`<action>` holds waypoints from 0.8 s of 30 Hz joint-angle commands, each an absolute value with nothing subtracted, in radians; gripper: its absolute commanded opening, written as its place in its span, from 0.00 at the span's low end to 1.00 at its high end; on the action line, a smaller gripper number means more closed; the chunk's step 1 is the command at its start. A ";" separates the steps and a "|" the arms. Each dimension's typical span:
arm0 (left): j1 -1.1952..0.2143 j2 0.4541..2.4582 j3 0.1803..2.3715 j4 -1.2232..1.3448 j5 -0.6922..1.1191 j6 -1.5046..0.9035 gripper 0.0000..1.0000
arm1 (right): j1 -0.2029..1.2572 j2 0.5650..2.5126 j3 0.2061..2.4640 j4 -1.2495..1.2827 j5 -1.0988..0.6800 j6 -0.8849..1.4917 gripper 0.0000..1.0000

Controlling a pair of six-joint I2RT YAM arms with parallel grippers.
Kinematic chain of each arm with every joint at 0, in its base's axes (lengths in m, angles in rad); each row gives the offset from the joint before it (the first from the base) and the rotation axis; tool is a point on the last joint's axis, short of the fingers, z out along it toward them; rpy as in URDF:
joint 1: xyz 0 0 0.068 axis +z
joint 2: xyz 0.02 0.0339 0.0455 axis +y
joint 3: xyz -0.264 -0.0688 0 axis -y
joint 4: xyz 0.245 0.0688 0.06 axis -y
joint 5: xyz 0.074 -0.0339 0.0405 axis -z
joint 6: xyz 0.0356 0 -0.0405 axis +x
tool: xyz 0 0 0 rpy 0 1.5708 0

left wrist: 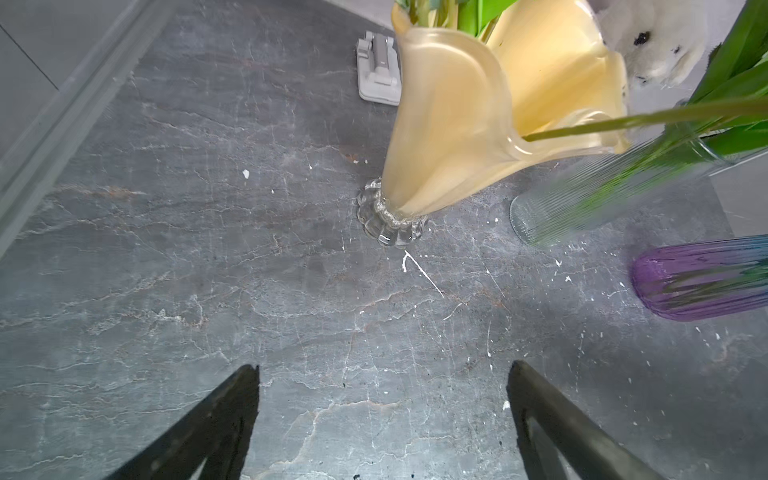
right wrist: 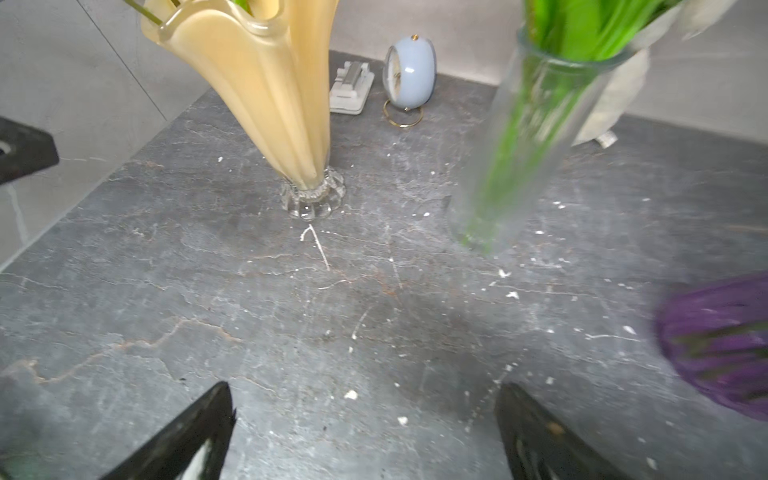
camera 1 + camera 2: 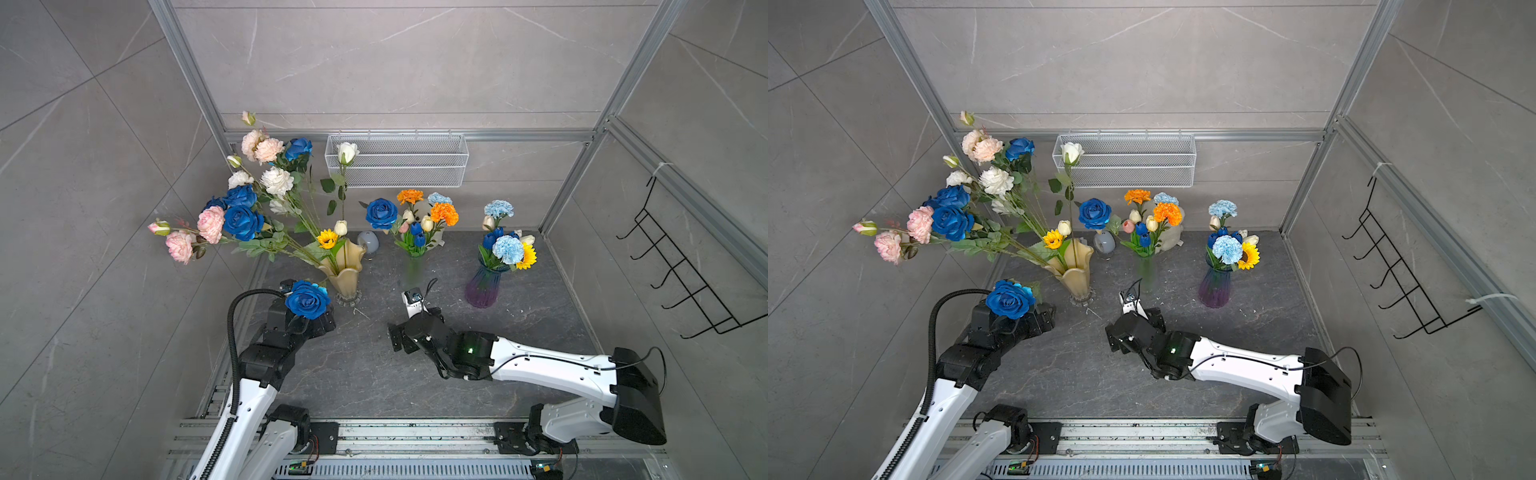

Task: Pick out blue flowers from the vase
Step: Pick up the flower from the vase.

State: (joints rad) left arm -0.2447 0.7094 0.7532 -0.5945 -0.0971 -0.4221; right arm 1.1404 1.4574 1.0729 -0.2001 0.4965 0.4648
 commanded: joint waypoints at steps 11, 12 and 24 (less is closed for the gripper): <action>-0.301 0.669 0.844 -0.566 -0.200 -0.335 0.94 | 1.054 1.676 1.388 -0.067 0.178 0.474 0.98; -0.301 0.678 0.851 -0.574 -0.216 -0.330 0.94 | 1.060 1.696 1.413 -0.092 0.184 0.438 0.98; -0.270 0.834 0.893 -0.643 -0.255 -0.438 0.94 | 1.179 1.725 1.454 -0.158 0.423 0.041 0.97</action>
State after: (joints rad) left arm -0.2840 0.8093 0.8543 -0.6247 -0.2424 -0.4057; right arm 1.1522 1.7466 1.4525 -0.1596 0.3302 0.1928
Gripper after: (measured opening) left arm 0.945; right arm 0.970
